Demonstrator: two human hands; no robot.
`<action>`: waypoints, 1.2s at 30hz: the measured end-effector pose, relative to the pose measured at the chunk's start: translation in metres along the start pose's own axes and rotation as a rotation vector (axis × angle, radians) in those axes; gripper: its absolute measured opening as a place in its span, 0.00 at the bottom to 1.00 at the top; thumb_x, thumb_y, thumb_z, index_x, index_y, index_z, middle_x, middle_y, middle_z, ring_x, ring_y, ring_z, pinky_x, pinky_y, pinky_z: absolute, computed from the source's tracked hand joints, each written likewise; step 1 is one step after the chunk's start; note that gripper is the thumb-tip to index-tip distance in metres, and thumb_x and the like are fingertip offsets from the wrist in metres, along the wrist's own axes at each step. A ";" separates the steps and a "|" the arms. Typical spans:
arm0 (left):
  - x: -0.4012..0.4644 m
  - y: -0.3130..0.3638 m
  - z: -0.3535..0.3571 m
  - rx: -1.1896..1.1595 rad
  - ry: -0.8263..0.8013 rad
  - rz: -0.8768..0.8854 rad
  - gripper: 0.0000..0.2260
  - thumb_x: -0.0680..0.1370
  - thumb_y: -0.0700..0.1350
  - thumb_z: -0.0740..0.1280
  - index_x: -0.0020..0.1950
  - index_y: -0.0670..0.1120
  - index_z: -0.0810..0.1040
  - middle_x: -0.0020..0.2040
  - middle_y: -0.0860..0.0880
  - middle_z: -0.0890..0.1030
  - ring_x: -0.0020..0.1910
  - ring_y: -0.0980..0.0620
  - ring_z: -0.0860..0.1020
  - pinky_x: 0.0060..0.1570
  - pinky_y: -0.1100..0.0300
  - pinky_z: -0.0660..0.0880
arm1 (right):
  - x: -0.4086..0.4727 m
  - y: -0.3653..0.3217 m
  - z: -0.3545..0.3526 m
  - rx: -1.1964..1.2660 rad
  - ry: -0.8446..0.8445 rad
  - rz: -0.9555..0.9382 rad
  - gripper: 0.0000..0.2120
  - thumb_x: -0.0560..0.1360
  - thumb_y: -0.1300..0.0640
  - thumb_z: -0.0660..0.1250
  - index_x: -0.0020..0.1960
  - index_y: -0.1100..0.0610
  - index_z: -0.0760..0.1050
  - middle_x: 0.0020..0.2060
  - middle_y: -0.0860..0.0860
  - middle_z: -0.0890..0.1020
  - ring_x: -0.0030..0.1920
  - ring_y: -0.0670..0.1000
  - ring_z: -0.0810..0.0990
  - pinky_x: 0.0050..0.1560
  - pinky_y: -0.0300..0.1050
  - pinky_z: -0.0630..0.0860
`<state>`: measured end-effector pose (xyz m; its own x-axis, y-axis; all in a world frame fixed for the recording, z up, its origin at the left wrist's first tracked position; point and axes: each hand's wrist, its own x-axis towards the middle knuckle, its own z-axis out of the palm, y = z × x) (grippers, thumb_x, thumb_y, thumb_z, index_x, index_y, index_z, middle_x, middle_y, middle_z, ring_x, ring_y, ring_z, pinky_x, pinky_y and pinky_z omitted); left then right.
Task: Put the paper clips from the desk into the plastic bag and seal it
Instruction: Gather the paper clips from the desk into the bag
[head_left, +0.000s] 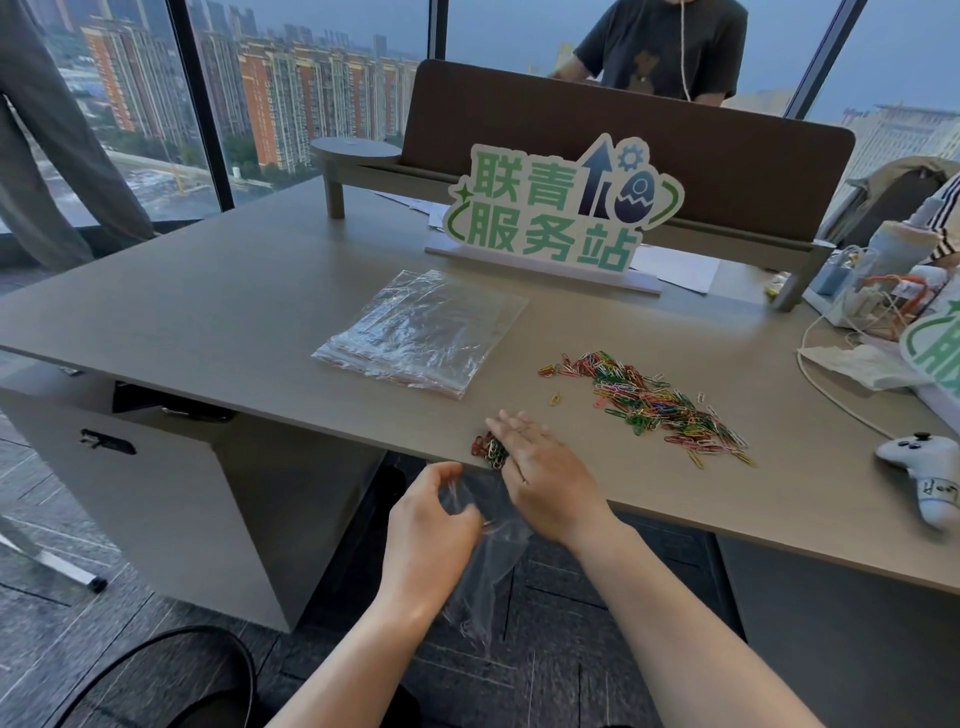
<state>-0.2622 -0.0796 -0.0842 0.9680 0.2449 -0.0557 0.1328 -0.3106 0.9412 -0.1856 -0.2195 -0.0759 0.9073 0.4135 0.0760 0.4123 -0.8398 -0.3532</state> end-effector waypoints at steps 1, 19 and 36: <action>0.000 0.000 0.000 -0.002 -0.001 -0.002 0.21 0.74 0.37 0.68 0.66 0.50 0.76 0.56 0.57 0.78 0.55 0.49 0.83 0.59 0.50 0.80 | -0.001 -0.002 0.002 -0.005 0.010 -0.017 0.25 0.80 0.57 0.50 0.77 0.52 0.55 0.77 0.49 0.56 0.77 0.48 0.50 0.75 0.42 0.44; -0.005 0.001 0.000 -0.042 0.040 0.035 0.18 0.74 0.36 0.69 0.57 0.57 0.76 0.46 0.64 0.79 0.49 0.66 0.79 0.47 0.70 0.75 | -0.041 -0.025 0.008 0.269 0.212 -0.061 0.25 0.77 0.60 0.52 0.73 0.53 0.65 0.69 0.50 0.73 0.67 0.48 0.72 0.66 0.41 0.69; -0.004 0.001 -0.001 -0.048 0.036 0.014 0.18 0.74 0.37 0.70 0.60 0.53 0.78 0.49 0.62 0.79 0.55 0.56 0.80 0.57 0.52 0.81 | -0.033 -0.018 0.001 0.235 0.187 -0.124 0.25 0.73 0.65 0.54 0.66 0.55 0.74 0.64 0.51 0.78 0.67 0.47 0.72 0.67 0.43 0.69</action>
<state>-0.2664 -0.0806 -0.0826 0.9612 0.2739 -0.0311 0.1080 -0.2704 0.9567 -0.2231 -0.2177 -0.0732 0.8595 0.4178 0.2944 0.5105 -0.6737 -0.5343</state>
